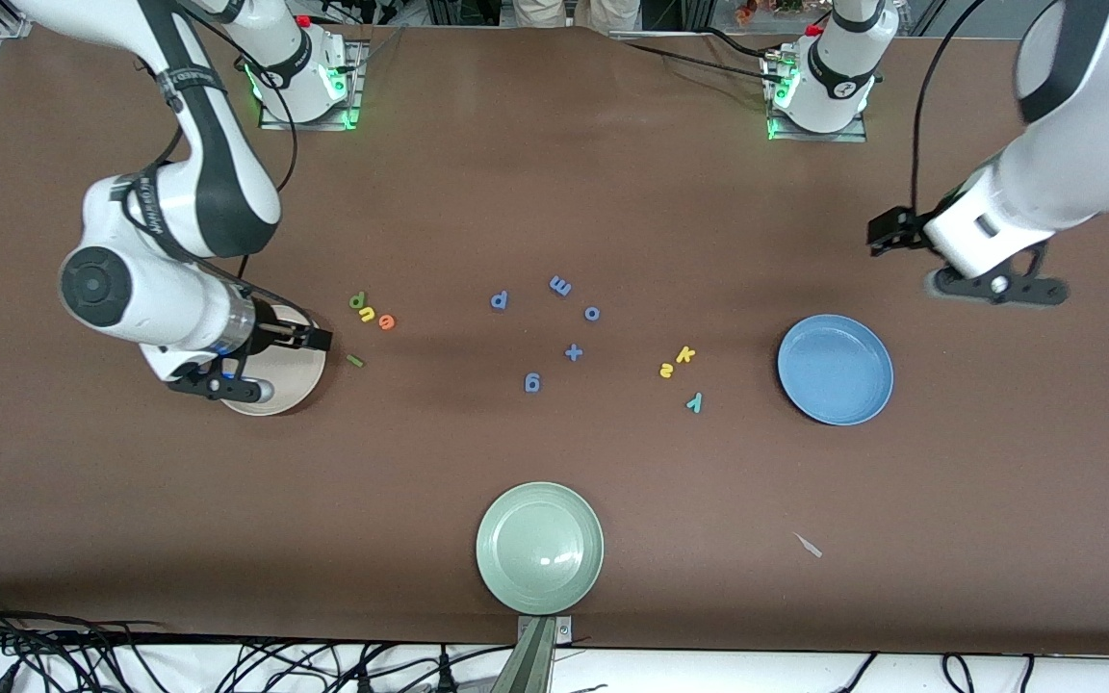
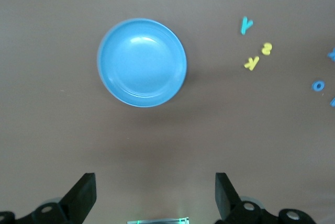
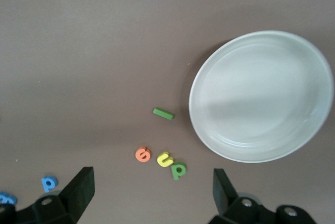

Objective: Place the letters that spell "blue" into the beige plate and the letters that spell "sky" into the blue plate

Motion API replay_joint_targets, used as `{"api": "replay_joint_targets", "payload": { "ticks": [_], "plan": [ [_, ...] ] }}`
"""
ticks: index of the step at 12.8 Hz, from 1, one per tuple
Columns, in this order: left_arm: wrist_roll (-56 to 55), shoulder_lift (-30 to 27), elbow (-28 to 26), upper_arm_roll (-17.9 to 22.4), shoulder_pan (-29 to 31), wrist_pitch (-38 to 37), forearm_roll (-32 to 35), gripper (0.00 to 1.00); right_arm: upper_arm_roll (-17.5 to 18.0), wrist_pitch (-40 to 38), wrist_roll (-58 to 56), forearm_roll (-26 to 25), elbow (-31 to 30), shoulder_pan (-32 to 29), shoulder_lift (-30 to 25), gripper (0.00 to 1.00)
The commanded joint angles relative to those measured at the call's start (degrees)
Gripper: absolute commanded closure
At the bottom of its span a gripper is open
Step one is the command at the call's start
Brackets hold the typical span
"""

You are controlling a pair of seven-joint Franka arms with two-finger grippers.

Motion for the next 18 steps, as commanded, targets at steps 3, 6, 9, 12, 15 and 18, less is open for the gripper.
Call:
{"api": "replay_joint_targets", "payload": {
  "ticks": [3,6,9,12,15,18],
  "plan": [
    [-0.9,12.9,1.6,-2.0,-3.6,5.6,-1.2,0.0,3.9,14.3,4.3,-0.9,-16.8,-0.9,-5.1,0.0],
    [-0.9,20.1,1.6,-2.0,-6.5,17.4,-1.3,0.0,4.0,24.1,4.4,-1.1,-25.3,-0.7,-5.3,0.0],
    [-0.8,26.8,1.6,-2.0,-8.5,30.9,-1.0,0.0,4.3,28.6,4.4,-1.1,-30.1,-0.7,-5.4,0.0],
    [-0.8,30.4,1.5,-1.9,-11.1,41.4,-0.5,0.0,5.4,29.5,4.5,-1.1,-34.1,-0.7,-7.6,0.0],
    [0.2,33.9,1.5,-1.6,-11.2,48.4,-0.4,0.0,5.5,32.7,4.3,-1.1,-37.3,-0.8,-8.4,0.0],
    [-0.3,36.0,1.4,-1.5,-11.4,49.2,0.8,0.01,5.5,36.1,3.0,-2.0,-37.8,-0.8,-6.3,0.0]
  ]
}}
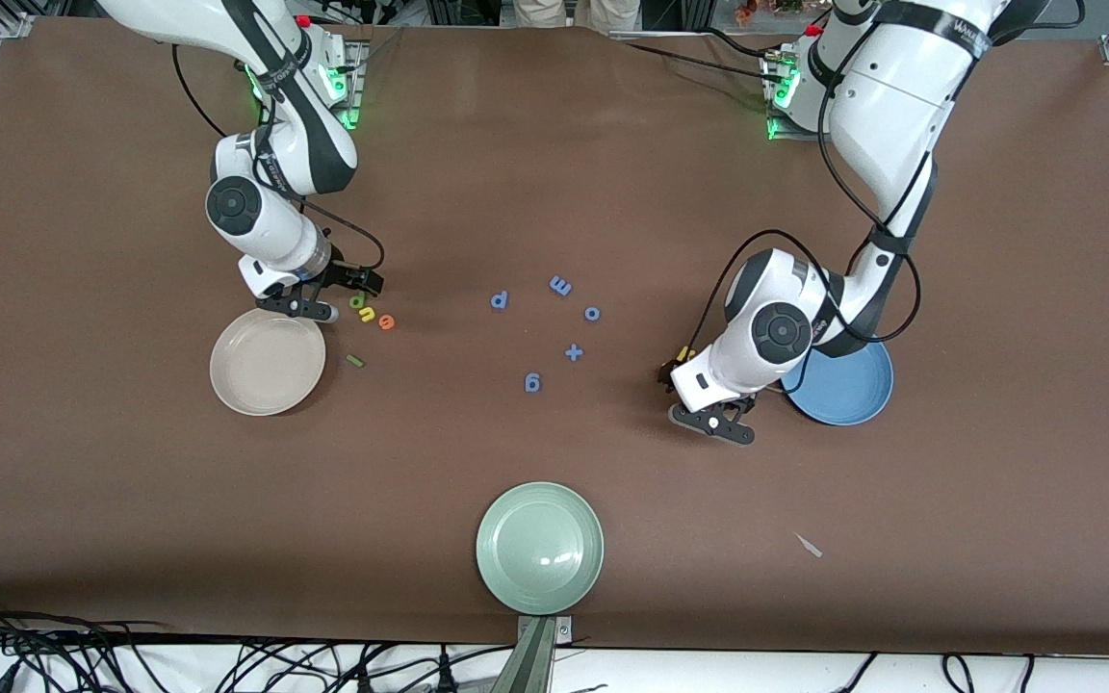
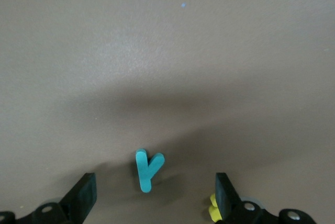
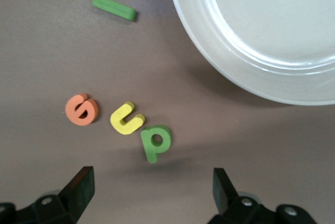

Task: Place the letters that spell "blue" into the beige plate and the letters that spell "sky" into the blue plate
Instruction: 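Place the teal y in the blue plate with the left gripper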

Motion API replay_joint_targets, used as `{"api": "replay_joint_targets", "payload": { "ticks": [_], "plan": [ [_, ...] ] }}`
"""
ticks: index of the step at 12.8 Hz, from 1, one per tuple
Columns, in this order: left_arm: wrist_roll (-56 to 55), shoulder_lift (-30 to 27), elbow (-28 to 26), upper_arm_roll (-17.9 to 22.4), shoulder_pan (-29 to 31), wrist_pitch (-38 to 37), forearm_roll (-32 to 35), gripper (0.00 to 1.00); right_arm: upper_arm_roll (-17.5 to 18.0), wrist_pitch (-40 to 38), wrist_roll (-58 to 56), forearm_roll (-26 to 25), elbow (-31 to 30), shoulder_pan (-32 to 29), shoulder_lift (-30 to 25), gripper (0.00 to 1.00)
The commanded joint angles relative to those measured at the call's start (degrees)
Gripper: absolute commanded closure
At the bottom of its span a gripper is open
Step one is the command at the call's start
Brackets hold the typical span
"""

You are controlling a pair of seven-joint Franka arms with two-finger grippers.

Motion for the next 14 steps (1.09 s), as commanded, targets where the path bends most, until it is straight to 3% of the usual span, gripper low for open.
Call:
{"api": "replay_joint_targets", "payload": {
  "ticks": [1,3,5,8,9,11,14],
  "plan": [
    [0.4,2.1,1.3,0.5,-0.4,1.1,2.4,0.03,0.6,3.2,-1.0,-3.1,-1.4,-0.8,0.8,0.0],
    [0.2,2.0,1.0,0.5,-0.1,1.4,3.8,0.19,0.6,3.8,-1.1,-5.9,-1.4,-0.8,1.4,0.0],
    [0.1,1.9,0.9,0.5,-0.2,1.4,3.8,0.55,0.6,4.3,-1.1,-8.9,-1.4,-0.8,2.2,0.0],
    [0.5,1.7,0.9,0.4,-0.3,1.2,3.9,0.93,0.6,6.5,-1.1,-9.6,-1.4,-0.8,3.5,0.02],
    [0.6,1.5,0.9,0.4,-0.3,1.1,3.9,0.99,0.6,7.4,-1.1,-9.6,-1.4,-0.8,4.0,0.08],
    [0.4,0.2,0.8,0.5,-0.2,-0.5,3.9,1.0,0.6,8.1,-1.1,-9.6,-1.5,-0.8,4.6,0.15],
    [0.0,-3.9,1.0,0.7,0.3,-9.9,3.9,1.0,0.6,8.1,-1.1,-9.6,-1.5,-0.8,4.5,0.35]
  ]
}}
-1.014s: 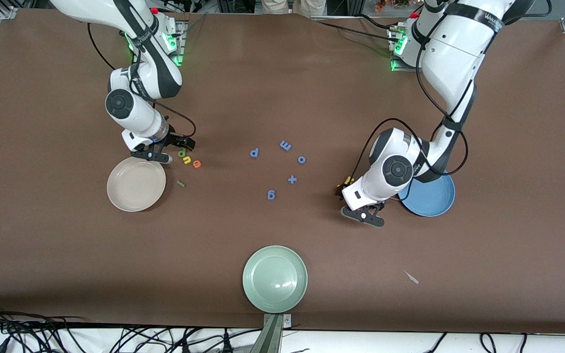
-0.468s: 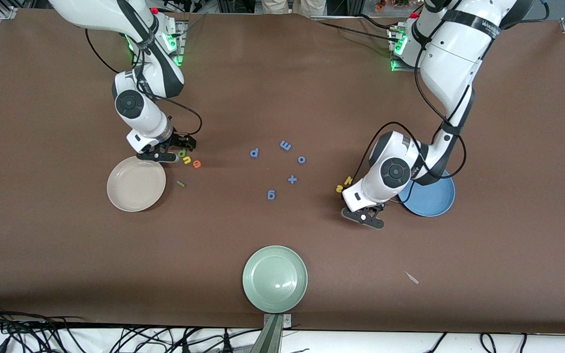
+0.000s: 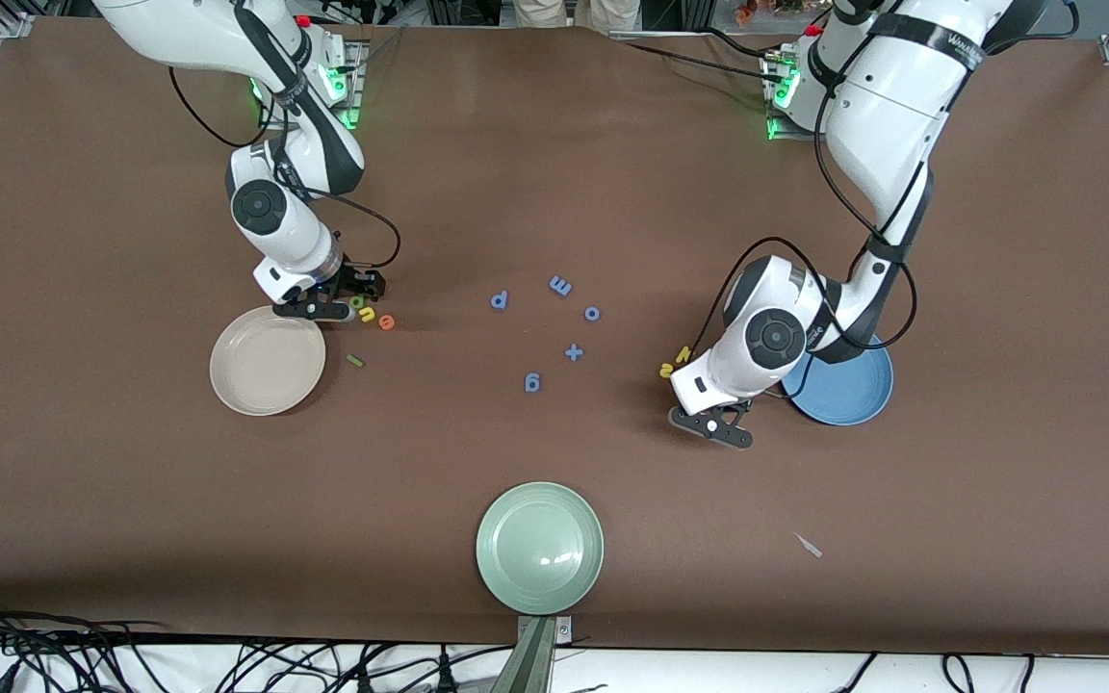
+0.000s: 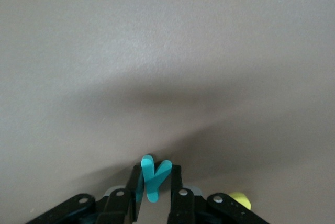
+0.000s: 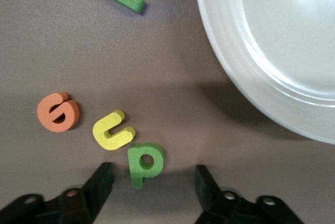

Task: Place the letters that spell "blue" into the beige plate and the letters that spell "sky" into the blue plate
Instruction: 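Place the teal y in the blue plate with the left gripper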

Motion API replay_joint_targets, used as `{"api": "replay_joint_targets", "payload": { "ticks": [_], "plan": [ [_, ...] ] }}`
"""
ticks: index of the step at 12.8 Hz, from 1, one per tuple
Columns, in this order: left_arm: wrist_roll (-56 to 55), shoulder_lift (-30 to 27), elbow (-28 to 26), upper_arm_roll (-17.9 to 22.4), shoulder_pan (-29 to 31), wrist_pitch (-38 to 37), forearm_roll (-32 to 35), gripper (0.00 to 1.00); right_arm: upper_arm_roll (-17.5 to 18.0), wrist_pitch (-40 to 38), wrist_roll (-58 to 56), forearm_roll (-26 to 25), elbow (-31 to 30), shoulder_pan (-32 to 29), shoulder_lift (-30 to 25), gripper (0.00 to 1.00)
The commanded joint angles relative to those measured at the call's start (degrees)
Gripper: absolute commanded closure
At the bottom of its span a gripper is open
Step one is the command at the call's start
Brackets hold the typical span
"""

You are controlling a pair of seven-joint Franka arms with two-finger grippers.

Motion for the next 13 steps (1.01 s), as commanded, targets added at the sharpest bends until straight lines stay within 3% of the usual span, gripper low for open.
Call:
{"api": "replay_joint_targets", "payload": {
  "ticks": [1,4,6,7,9,12,13],
  "plan": [
    [0.0,-5.8,-0.1,0.9,0.5,-11.6,1.6,1.0,0.6,1.3,-0.8,-0.8,-0.7,-0.7,0.0,0.42],
    [0.1,-8.4,-0.2,3.5,0.7,-22.8,9.5,1.0,0.4,1.3,-2.2,-0.8,-0.7,-0.7,-0.4,0.61],
    [0.7,-8.4,-1.2,3.4,3.5,-24.8,15.3,0.99,0.1,1.2,-2.8,-0.8,-0.5,-0.7,-0.5,0.73],
    [0.9,-8.2,-1.6,3.3,4.9,-24.8,15.4,0.88,-0.3,1.1,-3.4,-0.7,-0.4,-0.8,-0.8,0.76],
    [0.3,-8.1,-1.7,3.2,5.2,-24.6,15.3,0.0,-0.8,0.9,-4.1,-0.7,0.0,-0.8,-1.9,0.78],
    [-1.2,-8.4,-0.8,1.6,4.2,-24.6,14.2,0.0,-2.0,-8.9,-6.3,-0.6,3.1,-1.2,-7.1,0.78],
    [-4.4,-8.4,-0.5,-0.7,4.2,-24.4,13.3,0.0,-2.3,-12.4,-8.0,-0.6,5.0,-1.3,-8.1,0.78]
  ]
}}
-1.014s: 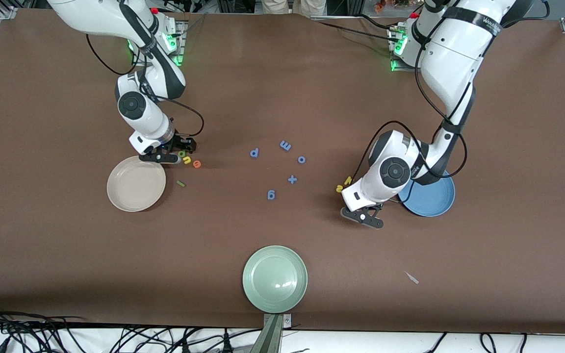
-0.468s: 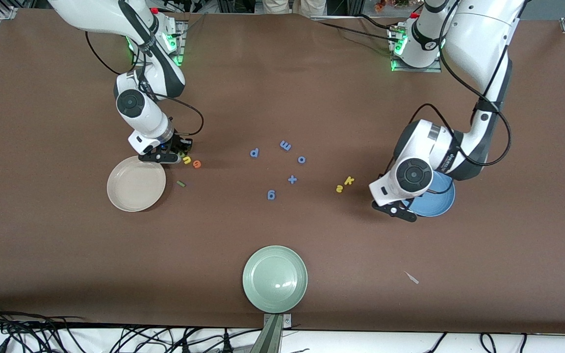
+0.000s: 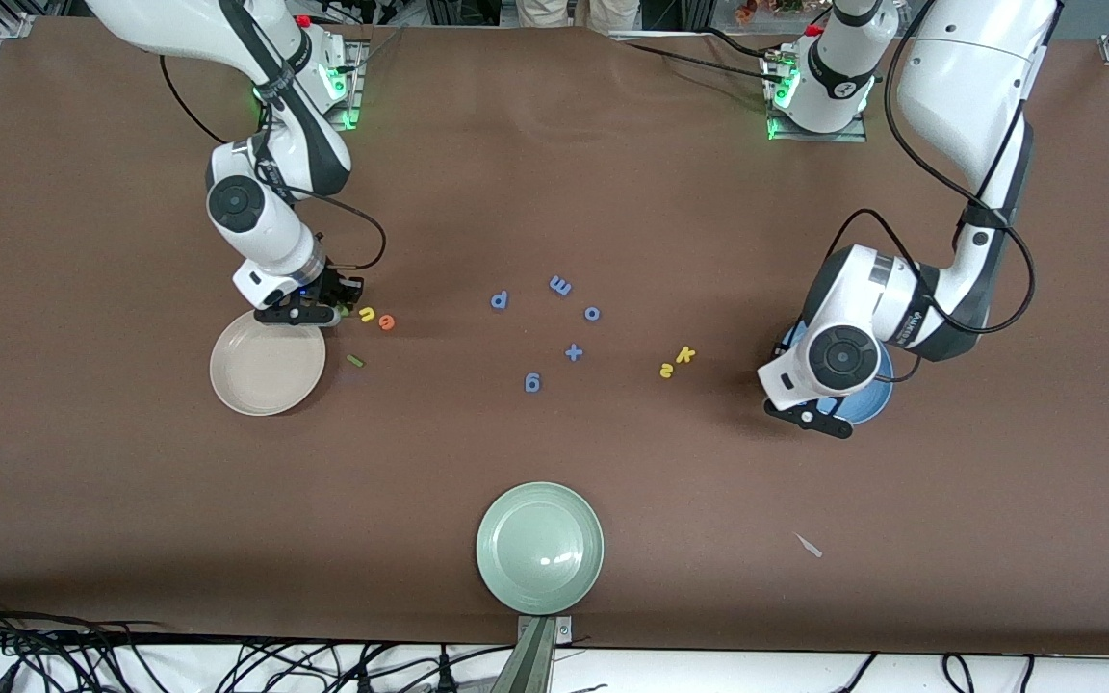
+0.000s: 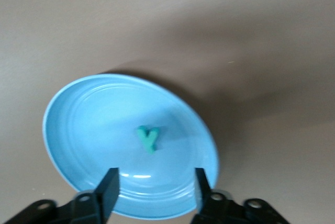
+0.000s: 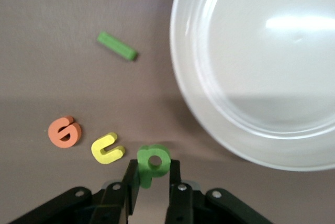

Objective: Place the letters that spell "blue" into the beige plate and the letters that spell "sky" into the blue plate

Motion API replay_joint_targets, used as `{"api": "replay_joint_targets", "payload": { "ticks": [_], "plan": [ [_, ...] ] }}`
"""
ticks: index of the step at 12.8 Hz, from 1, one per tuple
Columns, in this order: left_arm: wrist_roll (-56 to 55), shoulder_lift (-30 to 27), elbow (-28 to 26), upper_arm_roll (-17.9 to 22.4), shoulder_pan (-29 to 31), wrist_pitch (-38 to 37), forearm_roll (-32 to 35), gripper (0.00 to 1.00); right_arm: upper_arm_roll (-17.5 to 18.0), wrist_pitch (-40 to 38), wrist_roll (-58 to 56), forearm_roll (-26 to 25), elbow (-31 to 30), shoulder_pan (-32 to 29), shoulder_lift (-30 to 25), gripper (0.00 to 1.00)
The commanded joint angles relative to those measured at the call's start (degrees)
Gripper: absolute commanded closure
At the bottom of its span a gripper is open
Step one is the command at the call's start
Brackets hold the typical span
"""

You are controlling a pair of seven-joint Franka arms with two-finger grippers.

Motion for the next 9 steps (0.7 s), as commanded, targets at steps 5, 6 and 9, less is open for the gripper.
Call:
{"api": "replay_joint_targets", "payload": {
  "ticks": [5,6,9],
  "plan": [
    [-20.0,3.5,4.6,-5.9,-7.6,2.2,-0.3,0.0,-6.6,-8.9,-18.5,-0.3,7.6,-4.0,-2.9,0.78],
    [-19.0,3.6,3.7,-6.0,-8.4,5.2,-0.2,0.0,-7.1,-8.8,-19.9,0.0,8.4,-4.5,-2.2,0.76],
    [-11.7,4.3,2.2,-6.1,-10.2,9.1,-0.1,0.0,-7.2,-8.6,-19.1,0.5,11.5,-5.0,0.1,0.47]
  ]
}}
